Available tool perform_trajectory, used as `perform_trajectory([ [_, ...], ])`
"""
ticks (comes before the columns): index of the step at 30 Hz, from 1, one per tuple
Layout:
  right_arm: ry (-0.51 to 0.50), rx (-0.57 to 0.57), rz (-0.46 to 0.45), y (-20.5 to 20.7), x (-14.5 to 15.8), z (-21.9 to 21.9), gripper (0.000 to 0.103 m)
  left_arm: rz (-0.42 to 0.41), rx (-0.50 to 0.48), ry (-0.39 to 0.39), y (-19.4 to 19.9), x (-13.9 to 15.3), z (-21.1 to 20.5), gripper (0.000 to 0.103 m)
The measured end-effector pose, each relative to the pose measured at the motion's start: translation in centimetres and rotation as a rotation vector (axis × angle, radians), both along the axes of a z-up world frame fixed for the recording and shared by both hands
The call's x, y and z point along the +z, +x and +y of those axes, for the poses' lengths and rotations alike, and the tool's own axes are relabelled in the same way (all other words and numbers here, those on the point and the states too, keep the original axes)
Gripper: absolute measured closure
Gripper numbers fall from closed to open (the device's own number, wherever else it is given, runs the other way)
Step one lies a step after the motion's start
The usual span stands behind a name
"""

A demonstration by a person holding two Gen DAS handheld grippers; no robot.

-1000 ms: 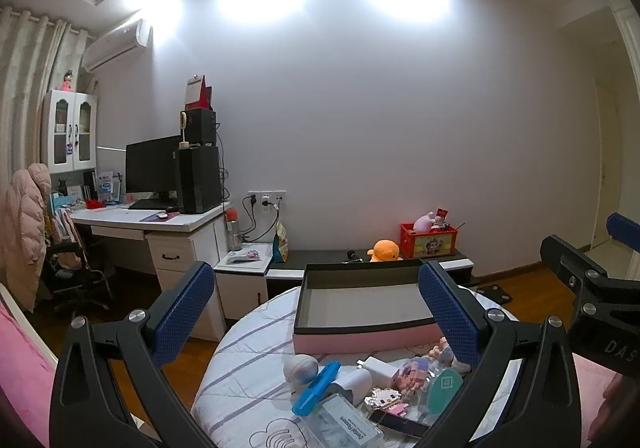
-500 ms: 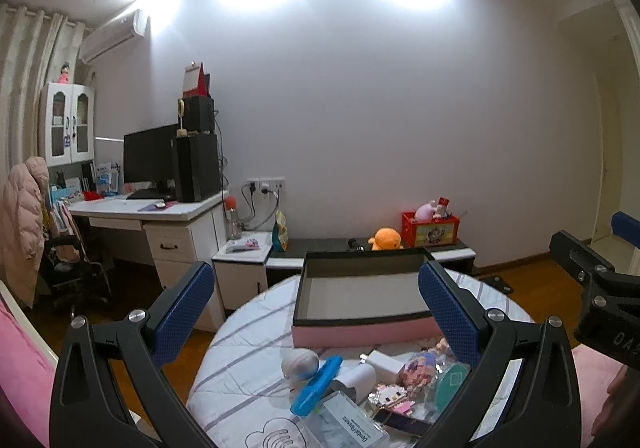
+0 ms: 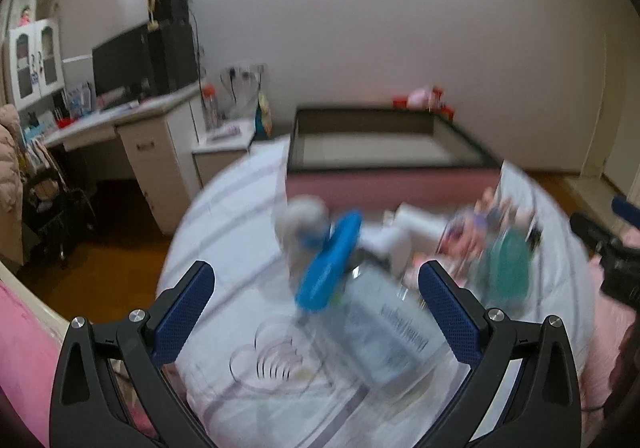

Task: Organize rigid objects
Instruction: 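Lower the left tool to the blue toothbrush while the right tool approaches the pig figurine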

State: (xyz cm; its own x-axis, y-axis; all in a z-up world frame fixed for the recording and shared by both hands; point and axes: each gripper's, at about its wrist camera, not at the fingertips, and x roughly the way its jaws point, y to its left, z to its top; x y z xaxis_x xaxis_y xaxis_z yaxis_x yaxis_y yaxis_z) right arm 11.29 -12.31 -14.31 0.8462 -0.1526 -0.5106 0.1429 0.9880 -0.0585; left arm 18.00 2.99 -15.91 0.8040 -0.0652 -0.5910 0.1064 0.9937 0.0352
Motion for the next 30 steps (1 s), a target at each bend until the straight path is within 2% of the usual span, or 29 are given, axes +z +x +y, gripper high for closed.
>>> perform_trajectory([
  [3,0.024,-0.010,0.047,0.3,-1.4,-0.5,0.000,0.078,-0.012,0.008,-0.1,-2.3,-0.3,0.000],
  [7,0.055,-0.006,0.082,0.6,-2.5,-0.8,0.000,0.115,-0.046,-0.080,-0.6,-3.8,-1.2,0.000],
  [12,0.055,0.013,0.093,0.9,-2.9,-0.5,0.000,0.107,-0.043,-0.070,-0.5,-3.3,-2.7,0.000],
  [18,0.070,0.026,0.099,1.0,-3.1,-0.5,0.000,0.194,0.015,-0.184,0.8,-4.0,-2.0,0.000],
  [22,0.078,0.043,0.110,1.0,-3.4,-0.3,0.000,0.213,-0.005,-0.224,0.3,-4.5,-0.7,0.000],
  [30,0.091,0.057,0.131,1.0,-4.3,-0.1,0.000,0.233,-0.054,-0.254,-0.6,-4.7,2.2,0.000],
])
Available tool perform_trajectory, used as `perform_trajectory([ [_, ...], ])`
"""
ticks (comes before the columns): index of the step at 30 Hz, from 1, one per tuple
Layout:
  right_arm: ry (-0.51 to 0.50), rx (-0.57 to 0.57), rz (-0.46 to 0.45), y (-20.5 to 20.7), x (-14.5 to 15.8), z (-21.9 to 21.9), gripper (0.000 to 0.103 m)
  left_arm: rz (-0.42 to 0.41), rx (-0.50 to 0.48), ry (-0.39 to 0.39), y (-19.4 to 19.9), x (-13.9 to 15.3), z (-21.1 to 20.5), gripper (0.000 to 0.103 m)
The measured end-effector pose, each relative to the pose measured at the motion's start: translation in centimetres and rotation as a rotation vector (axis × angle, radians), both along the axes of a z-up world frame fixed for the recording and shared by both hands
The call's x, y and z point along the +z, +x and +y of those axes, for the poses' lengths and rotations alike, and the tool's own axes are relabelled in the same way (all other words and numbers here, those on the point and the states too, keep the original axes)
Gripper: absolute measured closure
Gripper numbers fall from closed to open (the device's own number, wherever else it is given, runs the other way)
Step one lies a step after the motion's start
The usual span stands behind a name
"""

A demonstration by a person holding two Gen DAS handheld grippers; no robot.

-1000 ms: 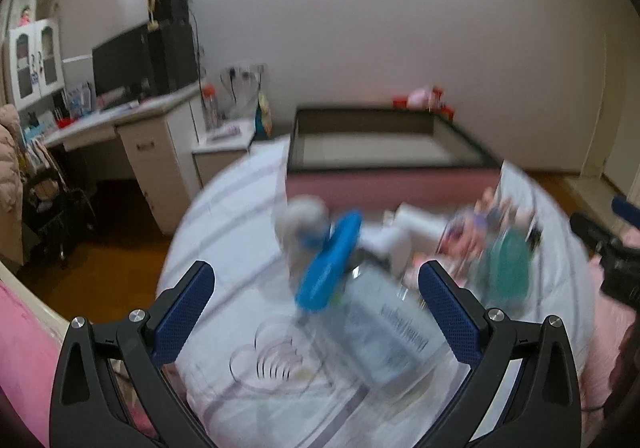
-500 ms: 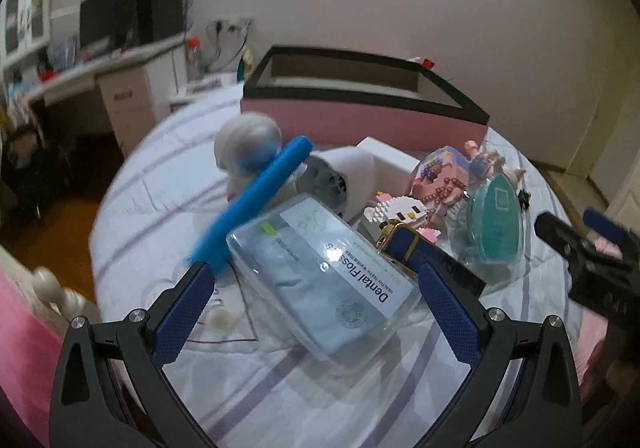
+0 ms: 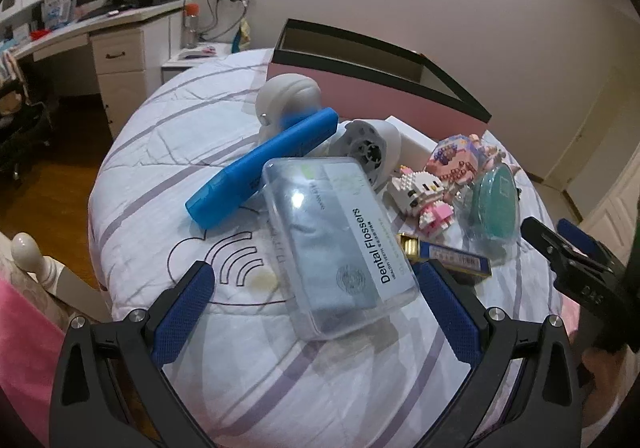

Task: Organize rigid objects
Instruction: 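Lower the left tool to the blue toothbrush while the right tool approaches the pig figurine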

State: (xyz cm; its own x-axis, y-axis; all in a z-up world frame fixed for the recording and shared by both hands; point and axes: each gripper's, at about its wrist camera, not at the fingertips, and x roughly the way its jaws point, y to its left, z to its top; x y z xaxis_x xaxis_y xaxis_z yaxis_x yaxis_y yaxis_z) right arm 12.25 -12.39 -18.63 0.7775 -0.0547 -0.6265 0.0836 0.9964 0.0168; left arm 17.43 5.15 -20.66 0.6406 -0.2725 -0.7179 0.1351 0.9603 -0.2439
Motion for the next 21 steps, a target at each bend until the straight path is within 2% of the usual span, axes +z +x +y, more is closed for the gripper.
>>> perform_trajectory([
  [2,-0.001,0.002,0.006,0.1,-0.1,0.0,0.000,0.012,0.003,-0.024,0.1,0.0,0.5,0.000],
  [5,-0.005,-0.009,0.018,0.4,-0.4,-0.3,0.000,0.020,-0.006,-0.017,0.0,0.2,0.7,0.000],
  [9,-0.006,-0.020,0.017,0.5,-0.5,-0.9,0.000,0.014,-0.054,-0.040,-0.2,0.7,2.0,0.000],
  [13,-0.001,-0.025,0.020,1.0,-0.6,-1.2,0.000,-0.058,-0.043,-0.040,-0.1,2.5,4.8,0.000],
  [14,0.000,-0.027,0.018,1.1,-0.5,-1.3,0.000,-0.091,-0.031,-0.009,0.0,2.9,5.5,0.000],
  [18,-0.007,-0.029,0.007,1.7,-0.2,-1.1,0.000,-0.138,0.001,0.253,1.4,2.8,6.8,0.000],
  [19,-0.010,-0.028,0.005,1.8,-0.1,-1.0,0.000,-0.149,-0.010,0.285,1.8,2.5,7.0,0.000],
  [21,-0.021,-0.031,-0.001,2.0,0.0,-0.9,0.000,-0.134,-0.034,0.296,3.0,1.7,7.3,0.000],
])
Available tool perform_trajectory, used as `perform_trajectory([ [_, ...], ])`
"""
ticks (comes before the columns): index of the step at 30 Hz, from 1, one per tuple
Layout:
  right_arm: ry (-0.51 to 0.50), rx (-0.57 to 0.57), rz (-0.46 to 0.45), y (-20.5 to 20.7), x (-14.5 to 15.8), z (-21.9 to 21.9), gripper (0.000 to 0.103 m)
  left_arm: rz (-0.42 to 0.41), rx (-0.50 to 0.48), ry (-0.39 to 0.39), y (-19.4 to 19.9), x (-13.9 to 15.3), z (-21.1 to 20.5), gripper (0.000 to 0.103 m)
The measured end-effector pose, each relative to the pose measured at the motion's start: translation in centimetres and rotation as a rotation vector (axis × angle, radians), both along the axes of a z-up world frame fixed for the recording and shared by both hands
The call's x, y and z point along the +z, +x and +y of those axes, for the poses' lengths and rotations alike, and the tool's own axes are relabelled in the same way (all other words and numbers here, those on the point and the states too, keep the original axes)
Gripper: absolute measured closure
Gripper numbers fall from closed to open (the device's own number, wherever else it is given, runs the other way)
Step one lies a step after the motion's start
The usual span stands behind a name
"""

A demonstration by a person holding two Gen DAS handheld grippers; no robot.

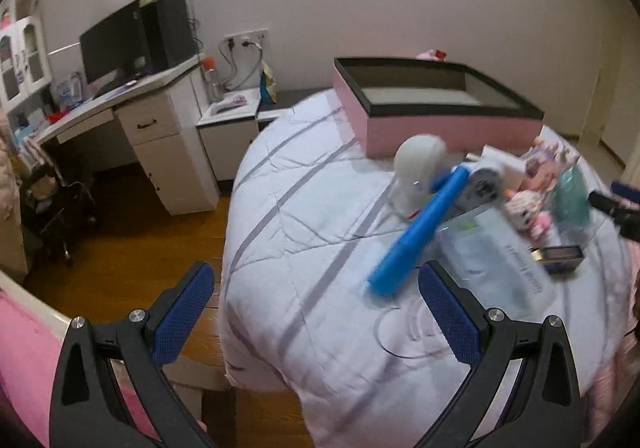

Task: Organize rigid objects
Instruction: 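Lower the left tool to the blue toothbrush while the right tool approaches the pig figurine, then close the left tool on the blue toothbrush while the right tool grasps the pig figurine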

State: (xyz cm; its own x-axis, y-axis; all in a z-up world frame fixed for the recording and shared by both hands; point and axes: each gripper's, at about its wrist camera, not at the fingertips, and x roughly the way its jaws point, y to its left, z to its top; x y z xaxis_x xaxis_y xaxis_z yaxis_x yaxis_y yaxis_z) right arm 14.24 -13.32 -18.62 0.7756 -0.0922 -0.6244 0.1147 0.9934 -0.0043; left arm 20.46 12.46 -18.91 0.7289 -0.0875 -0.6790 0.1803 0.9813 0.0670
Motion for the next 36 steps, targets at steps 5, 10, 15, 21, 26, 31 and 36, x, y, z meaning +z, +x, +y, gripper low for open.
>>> perform_trajectory([
  [5,-0.016,-0.030,0.005,0.0,0.1,-0.4,0.000,0.051,-0.115,0.011,2.5,-2.3,-1.8,0.000],
  [10,0.005,-0.053,0.017,0.0,0.0,-1.2,0.000,0.095,-0.145,-0.080,4.4,-2.5,-2.3,0.023],
  [15,0.005,-0.057,0.016,0.4,0.1,-1.7,0.000,0.095,-0.176,-0.129,4.9,-2.5,-3.1,0.056],
  [21,0.034,-0.075,0.015,0.7,-0.2,-3.1,0.000,0.068,-0.146,-0.213,3.0,-2.5,-4.4,0.078],
  [26,0.068,-0.031,0.052,1.8,-1.0,-3.6,0.000,0.069,-0.095,-0.265,1.7,-2.7,-3.8,0.080],
  [31,0.103,-0.026,0.071,3.3,-1.3,-3.4,0.000,-0.003,-0.047,-0.206,0.5,-1.7,-4.1,0.083],
  [36,0.120,-0.084,0.119,5.0,-1.2,-3.3,0.000,-0.031,-0.033,-0.213,0.2,-1.1,-3.8,0.083],
])
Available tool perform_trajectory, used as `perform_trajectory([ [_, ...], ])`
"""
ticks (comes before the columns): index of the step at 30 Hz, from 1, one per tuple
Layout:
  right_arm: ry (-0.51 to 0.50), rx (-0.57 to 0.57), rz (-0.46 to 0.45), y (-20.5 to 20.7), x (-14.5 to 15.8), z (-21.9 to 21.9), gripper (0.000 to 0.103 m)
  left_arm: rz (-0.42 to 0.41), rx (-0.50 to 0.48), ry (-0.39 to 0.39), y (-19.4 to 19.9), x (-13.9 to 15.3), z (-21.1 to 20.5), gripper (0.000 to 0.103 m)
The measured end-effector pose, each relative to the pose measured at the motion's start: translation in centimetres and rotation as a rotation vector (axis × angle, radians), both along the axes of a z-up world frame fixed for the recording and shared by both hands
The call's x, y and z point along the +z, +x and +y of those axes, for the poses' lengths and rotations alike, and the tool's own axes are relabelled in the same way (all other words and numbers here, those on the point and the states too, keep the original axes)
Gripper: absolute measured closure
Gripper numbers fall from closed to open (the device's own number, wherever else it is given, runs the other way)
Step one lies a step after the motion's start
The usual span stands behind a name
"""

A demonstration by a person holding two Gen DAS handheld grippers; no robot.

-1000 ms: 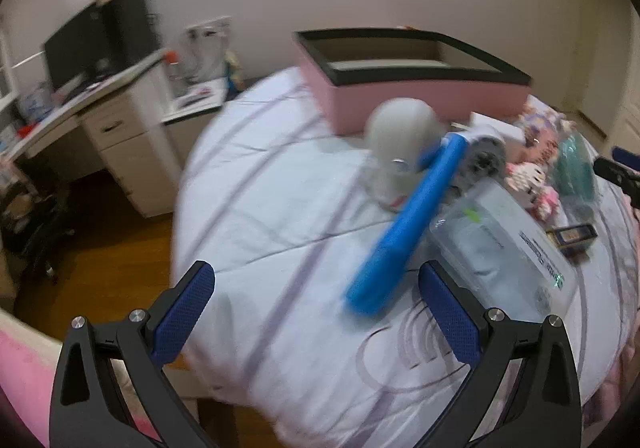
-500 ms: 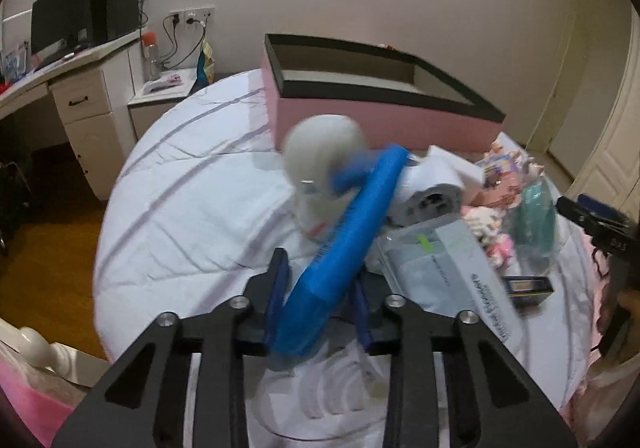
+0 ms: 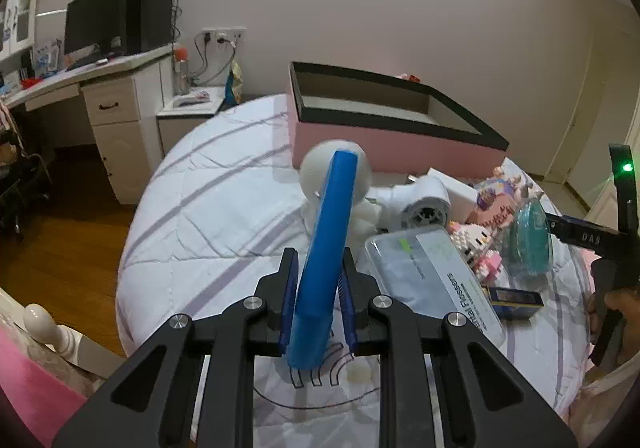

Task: Organize rigid objects
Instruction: 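Close the left tool on the blue toothbrush while the right tool grasps the pig figurine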

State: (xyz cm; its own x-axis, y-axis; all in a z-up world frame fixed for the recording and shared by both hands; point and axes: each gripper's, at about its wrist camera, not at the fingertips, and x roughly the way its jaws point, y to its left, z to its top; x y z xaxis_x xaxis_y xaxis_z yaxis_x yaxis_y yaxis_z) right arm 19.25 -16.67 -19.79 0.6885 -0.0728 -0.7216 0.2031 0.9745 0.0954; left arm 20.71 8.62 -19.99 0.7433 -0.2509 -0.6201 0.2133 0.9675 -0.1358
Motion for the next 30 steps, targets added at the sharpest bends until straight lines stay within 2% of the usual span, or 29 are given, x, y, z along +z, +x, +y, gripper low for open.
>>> perform_trajectory([
  [2,-0.002,-0.019,0.028,0.9,-0.1,-0.1,0.000,-0.008,0.004,0.013,0.0,0.2,0.0,0.084],
  [5,-0.025,0.012,0.007,1.8,0.3,0.4,0.000,-0.010,0.000,0.006,0.0,0.6,0.3,0.086],
  [9,-0.105,0.062,-0.035,2.4,1.2,1.8,0.002,-0.032,0.008,0.014,-0.5,1.3,0.6,0.086],
  [13,-0.069,0.126,-0.051,2.9,1.3,2.3,0.023,-0.044,-0.004,0.003,-0.2,1.8,0.5,0.086],
  [15,-0.057,0.134,-0.026,3.4,0.8,2.4,0.045,-0.047,-0.013,0.002,0.0,2.0,0.3,0.086],
  [17,-0.023,0.162,0.000,4.0,0.2,2.3,0.053,-0.058,-0.024,0.002,0.0,2.2,0.0,0.086],
  [22,-0.008,0.234,0.047,5.0,-0.2,2.1,0.054,-0.047,-0.014,0.015,-0.4,2.0,0.6,0.086],
  [26,-0.001,0.282,0.059,6.2,-0.2,1.9,0.053,-0.002,-0.013,-0.017,-0.3,1.2,1.7,0.085],
  [30,0.004,0.295,0.071,7.0,-0.4,1.7,0.047,0.021,-0.017,-0.020,-0.1,0.5,1.8,0.084],
])
